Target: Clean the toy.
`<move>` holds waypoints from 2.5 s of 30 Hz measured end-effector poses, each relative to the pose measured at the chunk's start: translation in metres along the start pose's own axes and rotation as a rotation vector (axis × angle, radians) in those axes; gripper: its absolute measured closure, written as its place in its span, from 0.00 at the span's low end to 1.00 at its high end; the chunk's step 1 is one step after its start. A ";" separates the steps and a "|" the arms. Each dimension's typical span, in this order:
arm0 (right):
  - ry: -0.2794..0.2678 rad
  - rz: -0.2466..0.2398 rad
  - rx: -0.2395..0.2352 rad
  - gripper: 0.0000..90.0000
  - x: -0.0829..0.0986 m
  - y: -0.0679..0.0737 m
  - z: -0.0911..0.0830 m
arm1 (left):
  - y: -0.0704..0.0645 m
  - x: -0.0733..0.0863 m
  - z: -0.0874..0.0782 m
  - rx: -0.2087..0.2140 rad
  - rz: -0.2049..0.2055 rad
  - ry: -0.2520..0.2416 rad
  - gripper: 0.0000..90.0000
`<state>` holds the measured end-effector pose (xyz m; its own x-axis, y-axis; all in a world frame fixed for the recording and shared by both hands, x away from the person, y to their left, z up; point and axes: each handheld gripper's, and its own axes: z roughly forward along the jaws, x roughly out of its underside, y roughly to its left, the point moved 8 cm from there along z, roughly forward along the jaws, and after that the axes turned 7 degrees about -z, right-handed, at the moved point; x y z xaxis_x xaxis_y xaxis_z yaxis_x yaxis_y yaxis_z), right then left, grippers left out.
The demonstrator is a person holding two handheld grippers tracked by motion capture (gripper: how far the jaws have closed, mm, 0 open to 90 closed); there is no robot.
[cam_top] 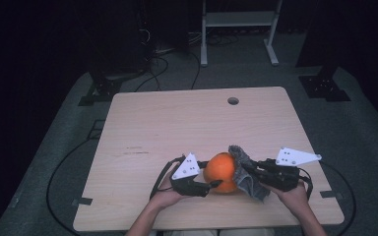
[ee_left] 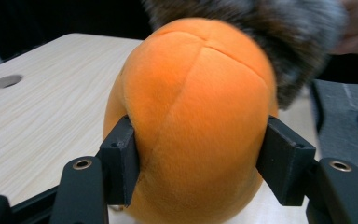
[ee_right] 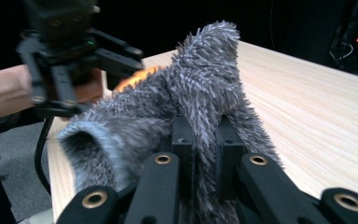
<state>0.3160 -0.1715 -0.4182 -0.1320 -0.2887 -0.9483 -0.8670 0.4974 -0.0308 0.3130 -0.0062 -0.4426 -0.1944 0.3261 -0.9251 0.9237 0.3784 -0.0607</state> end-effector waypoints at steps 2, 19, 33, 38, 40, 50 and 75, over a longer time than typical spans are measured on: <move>0.012 0.021 -0.001 0.90 0.006 -0.003 0.001 | -0.003 0.001 0.002 -0.004 0.023 0.031 0.40; 0.083 0.051 0.036 0.90 0.029 -0.012 0.013 | 0.014 0.014 0.014 -0.042 -0.063 0.011 0.35; 0.056 -0.006 0.023 0.90 0.018 -0.001 0.017 | 0.017 0.014 0.011 0.010 -0.094 0.025 0.18; 0.064 -0.013 0.046 0.90 0.018 -0.003 0.018 | 0.015 0.018 0.021 -0.027 -0.075 0.017 0.26; 0.070 -0.038 0.048 0.90 0.014 0.003 0.017 | 0.014 0.018 0.021 -0.041 -0.083 0.016 0.33; 0.060 -0.081 0.050 0.90 0.010 0.003 0.016 | 0.007 0.015 0.022 -0.019 -0.076 0.013 0.32; 0.077 -0.066 0.074 0.90 0.013 -0.002 0.006 | 0.005 0.014 0.027 -0.037 -0.069 0.032 0.28</move>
<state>0.3191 -0.1709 -0.4325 -0.1151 -0.3835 -0.9164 -0.8374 0.5337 -0.1181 0.3243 -0.0234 -0.4664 -0.2679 0.3254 -0.9069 0.8949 0.4328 -0.1091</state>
